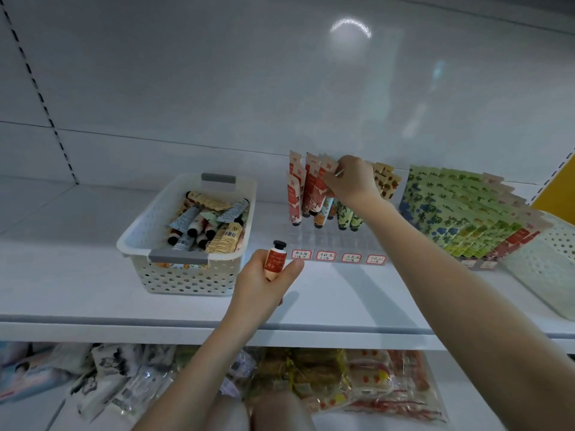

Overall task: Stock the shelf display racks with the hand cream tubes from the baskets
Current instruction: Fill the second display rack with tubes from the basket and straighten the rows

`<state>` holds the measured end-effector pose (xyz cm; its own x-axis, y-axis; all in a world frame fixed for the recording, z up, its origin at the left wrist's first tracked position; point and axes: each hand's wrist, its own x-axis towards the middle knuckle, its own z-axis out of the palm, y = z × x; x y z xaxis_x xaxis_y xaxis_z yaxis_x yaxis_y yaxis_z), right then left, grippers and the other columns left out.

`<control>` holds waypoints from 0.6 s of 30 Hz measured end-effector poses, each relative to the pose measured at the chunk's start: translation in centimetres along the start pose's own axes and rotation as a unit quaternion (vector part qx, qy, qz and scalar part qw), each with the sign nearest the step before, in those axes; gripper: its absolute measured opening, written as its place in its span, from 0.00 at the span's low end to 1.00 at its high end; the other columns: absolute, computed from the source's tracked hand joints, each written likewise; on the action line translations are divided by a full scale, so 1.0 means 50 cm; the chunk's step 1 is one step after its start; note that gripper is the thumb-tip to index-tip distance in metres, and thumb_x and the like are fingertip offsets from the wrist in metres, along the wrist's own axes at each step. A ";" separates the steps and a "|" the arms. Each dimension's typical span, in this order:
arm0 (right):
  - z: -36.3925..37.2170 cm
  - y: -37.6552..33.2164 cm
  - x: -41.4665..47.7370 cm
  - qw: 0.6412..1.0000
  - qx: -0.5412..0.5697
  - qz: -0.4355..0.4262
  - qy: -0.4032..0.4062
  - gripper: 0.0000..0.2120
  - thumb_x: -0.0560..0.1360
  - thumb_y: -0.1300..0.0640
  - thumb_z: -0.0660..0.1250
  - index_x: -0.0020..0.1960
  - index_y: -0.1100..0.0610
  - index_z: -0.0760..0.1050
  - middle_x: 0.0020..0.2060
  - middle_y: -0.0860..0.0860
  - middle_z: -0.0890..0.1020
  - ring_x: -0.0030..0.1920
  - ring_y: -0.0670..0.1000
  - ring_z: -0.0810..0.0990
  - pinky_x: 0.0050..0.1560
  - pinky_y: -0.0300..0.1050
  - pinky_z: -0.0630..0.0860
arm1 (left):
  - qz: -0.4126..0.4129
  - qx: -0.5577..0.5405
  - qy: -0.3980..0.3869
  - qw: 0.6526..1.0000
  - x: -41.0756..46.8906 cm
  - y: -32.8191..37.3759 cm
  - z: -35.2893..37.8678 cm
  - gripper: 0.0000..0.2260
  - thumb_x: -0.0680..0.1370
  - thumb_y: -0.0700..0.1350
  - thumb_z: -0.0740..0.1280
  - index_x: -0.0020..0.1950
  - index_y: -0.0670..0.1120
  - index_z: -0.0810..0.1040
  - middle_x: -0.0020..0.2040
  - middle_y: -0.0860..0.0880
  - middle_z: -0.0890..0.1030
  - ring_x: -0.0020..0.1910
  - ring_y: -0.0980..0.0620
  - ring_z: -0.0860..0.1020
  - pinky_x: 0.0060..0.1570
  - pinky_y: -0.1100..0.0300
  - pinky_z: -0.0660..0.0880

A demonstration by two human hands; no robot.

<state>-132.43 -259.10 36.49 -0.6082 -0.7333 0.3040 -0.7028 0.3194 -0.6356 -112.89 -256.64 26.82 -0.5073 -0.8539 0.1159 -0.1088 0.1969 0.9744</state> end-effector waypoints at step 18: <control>0.044 -0.002 0.042 0.990 -0.135 -0.017 -0.047 0.18 0.75 0.71 0.55 0.29 0.57 0.60 0.26 0.53 0.68 0.25 0.48 0.64 0.21 0.34 0.61 | -0.033 -0.046 -0.020 0.998 0.005 -0.025 -0.006 0.11 0.78 0.53 0.62 0.43 0.46 0.69 0.35 0.47 0.73 0.27 0.59 0.72 0.28 0.68 0.72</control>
<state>-132.85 -262.00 35.64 -0.5546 -0.7948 0.2463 -0.8026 0.4329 -0.4103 -112.60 -257.25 25.68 -0.5351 -0.8436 0.0447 -0.0654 0.0941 0.9934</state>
